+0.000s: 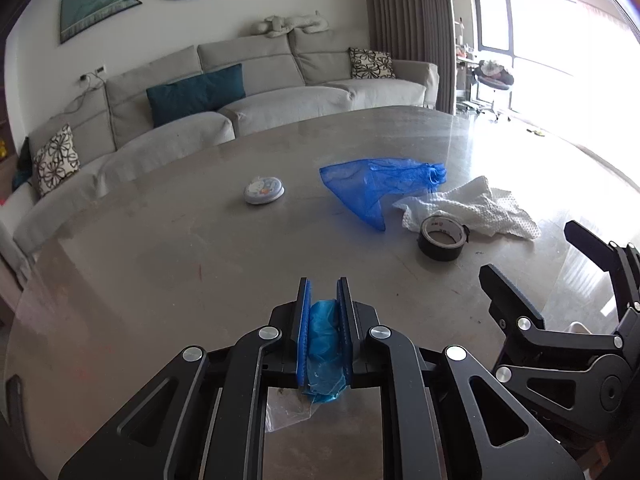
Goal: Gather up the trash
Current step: 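Grasp the black tape roll with the right tool, then carry the zip bag and tape roll with both tools over the white bin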
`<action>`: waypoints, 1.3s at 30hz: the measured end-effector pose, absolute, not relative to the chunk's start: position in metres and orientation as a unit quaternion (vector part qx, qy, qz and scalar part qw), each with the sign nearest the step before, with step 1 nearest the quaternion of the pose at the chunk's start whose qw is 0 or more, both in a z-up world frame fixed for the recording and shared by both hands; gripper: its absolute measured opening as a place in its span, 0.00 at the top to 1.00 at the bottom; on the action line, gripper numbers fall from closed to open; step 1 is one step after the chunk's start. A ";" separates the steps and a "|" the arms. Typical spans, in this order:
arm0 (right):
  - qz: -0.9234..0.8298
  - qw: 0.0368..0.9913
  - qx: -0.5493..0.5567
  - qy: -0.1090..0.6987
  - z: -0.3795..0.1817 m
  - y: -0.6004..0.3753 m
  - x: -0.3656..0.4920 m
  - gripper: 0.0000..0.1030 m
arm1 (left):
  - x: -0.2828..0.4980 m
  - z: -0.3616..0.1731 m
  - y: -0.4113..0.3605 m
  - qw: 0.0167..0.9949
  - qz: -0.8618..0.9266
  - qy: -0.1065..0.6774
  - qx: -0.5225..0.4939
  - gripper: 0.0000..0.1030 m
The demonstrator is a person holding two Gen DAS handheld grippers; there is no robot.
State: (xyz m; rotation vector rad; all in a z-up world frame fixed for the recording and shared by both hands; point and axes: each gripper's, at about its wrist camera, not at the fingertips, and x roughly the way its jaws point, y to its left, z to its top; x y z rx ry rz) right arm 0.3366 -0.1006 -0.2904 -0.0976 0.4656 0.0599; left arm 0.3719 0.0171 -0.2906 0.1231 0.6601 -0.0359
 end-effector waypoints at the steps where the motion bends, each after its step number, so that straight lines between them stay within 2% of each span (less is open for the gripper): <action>1: 0.035 0.970 -0.039 0.237 -0.293 -0.100 0.346 0.05 | 0.374 -0.289 0.019 0.944 -0.015 0.322 0.064 0.87; 18: 0.051 0.937 -0.016 0.345 -0.308 -0.089 0.416 0.08 | 0.422 -0.296 0.035 0.936 0.004 0.345 0.076 0.87; 20: 0.058 0.930 -0.026 0.363 -0.311 -0.085 0.423 0.18 | 0.422 -0.294 0.034 0.936 0.005 0.343 0.079 0.87; 21: 0.057 0.926 -0.035 0.372 -0.314 -0.082 0.426 0.33 | 0.422 -0.294 0.034 0.936 0.005 0.343 0.080 0.87; 22: 0.055 0.924 -0.039 0.376 -0.316 -0.081 0.426 0.37 | 0.424 -0.293 0.034 0.936 0.005 0.343 0.080 0.87; 26: 0.062 0.921 -0.027 0.384 -0.318 -0.085 0.428 0.37 | 0.429 -0.293 0.034 0.935 0.007 0.346 0.079 0.87; 27: 0.063 0.921 -0.029 0.383 -0.318 -0.085 0.427 0.40 | 0.429 -0.292 0.035 0.935 0.008 0.348 0.076 0.86; 28: 0.069 0.922 -0.030 0.380 -0.318 -0.084 0.427 0.50 | 0.430 -0.292 0.035 0.934 0.008 0.349 0.074 0.86; 39: 0.070 0.921 -0.034 0.382 -0.317 -0.083 0.417 0.51 | 0.424 -0.283 0.034 0.935 0.010 0.349 0.072 0.86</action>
